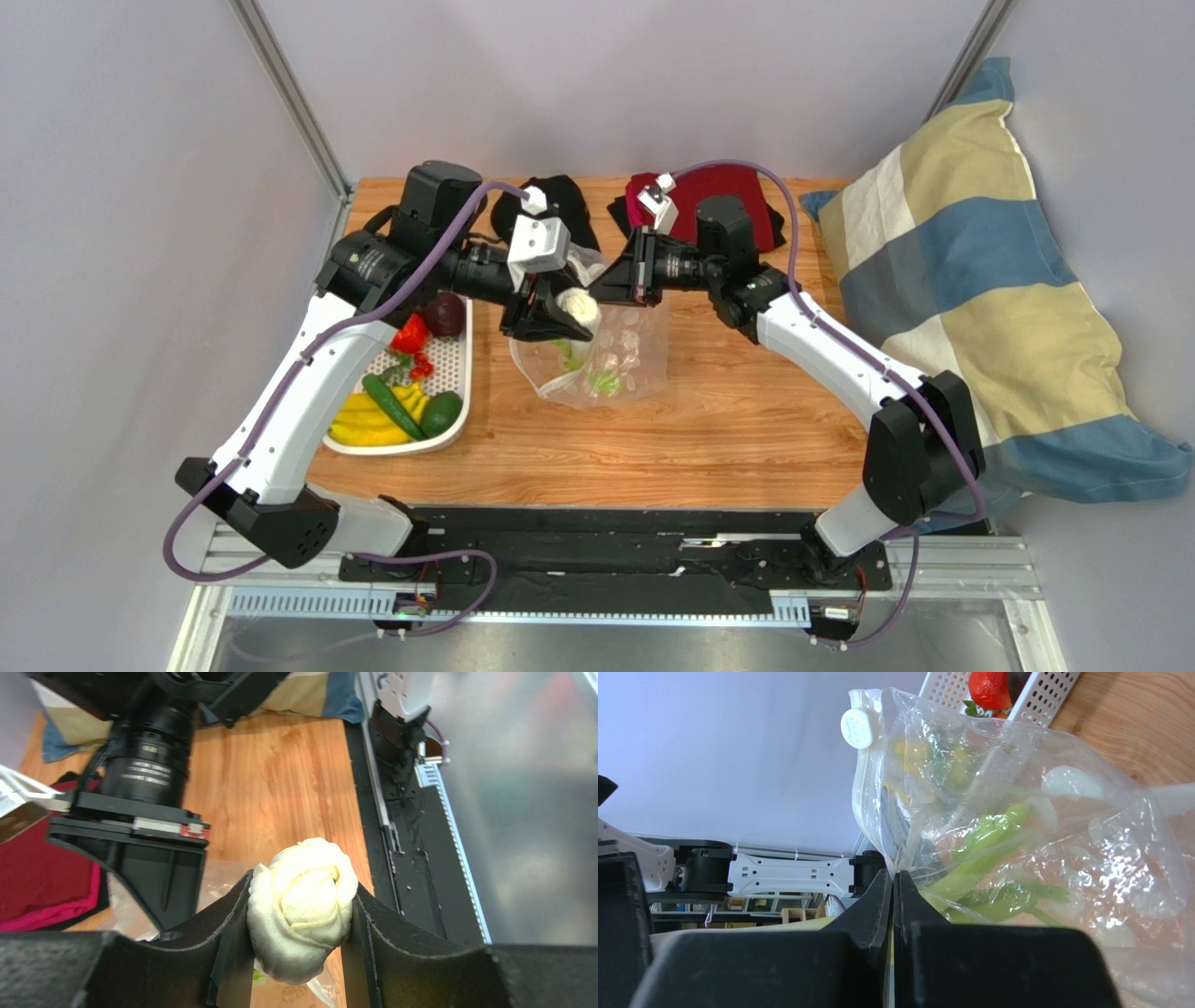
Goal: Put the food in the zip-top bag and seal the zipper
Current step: Place the fake vegetable in the zipper food storage bag.
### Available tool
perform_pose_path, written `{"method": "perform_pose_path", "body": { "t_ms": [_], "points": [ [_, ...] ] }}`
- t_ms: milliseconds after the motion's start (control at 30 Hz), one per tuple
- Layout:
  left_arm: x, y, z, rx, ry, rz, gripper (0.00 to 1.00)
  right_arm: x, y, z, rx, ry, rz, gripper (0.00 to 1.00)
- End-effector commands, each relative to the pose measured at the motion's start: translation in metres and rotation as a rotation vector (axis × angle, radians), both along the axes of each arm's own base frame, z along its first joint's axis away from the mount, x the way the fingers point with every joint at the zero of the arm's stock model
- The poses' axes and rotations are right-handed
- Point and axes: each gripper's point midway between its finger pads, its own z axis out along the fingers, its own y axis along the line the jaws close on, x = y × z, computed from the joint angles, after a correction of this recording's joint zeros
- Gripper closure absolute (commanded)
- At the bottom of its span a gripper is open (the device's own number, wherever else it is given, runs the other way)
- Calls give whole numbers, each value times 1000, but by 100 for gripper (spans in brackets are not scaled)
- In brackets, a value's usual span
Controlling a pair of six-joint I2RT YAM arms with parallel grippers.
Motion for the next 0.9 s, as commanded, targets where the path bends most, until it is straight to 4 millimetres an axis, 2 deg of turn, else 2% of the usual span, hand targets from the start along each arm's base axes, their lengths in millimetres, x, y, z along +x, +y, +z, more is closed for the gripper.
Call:
{"method": "perform_pose_path", "body": {
  "t_ms": [0,133,167,200,233,267,300,333,367,400,433,567,667,800,833,867],
  "points": [
    [-25,3,-7,4,10,-131,100,-2,7,24,83,-46,51,100],
    [-9,2,-19,46,7,-72,100,-4,7,30,96,-61,58,100],
    [3,6,-28,82,94,35,100,-4,7,34,102,-70,58,100],
    [20,2,-18,33,59,93,100,-4,6,38,108,-83,54,100],
    [24,7,-7,-11,68,145,100,-4,5,44,115,-96,52,100],
    [41,16,-16,-21,197,289,100,-3,4,48,120,-105,44,100],
    [59,16,5,-121,144,355,100,-2,2,52,126,-111,30,100],
    [63,29,21,-187,121,432,100,0,1,55,133,-112,20,100],
    [76,37,11,-210,141,532,100,2,0,58,139,-105,10,100],
    [80,39,35,-316,132,570,100,3,0,60,152,-85,2,100],
    [78,46,47,-364,106,600,100,3,1,59,156,-75,3,100],
    [92,57,74,-465,104,713,100,9,2,58,171,-39,-7,100],
    [104,69,84,-513,148,801,100,11,2,66,189,-45,-9,100],
    [113,74,78,-529,248,861,100,15,-1,79,219,-50,-37,100],
    [114,72,72,-530,311,869,100,14,-2,83,229,-44,-43,100],
    [118,72,58,-511,370,899,100,16,-2,86,237,-48,-56,100]
  ]
}}
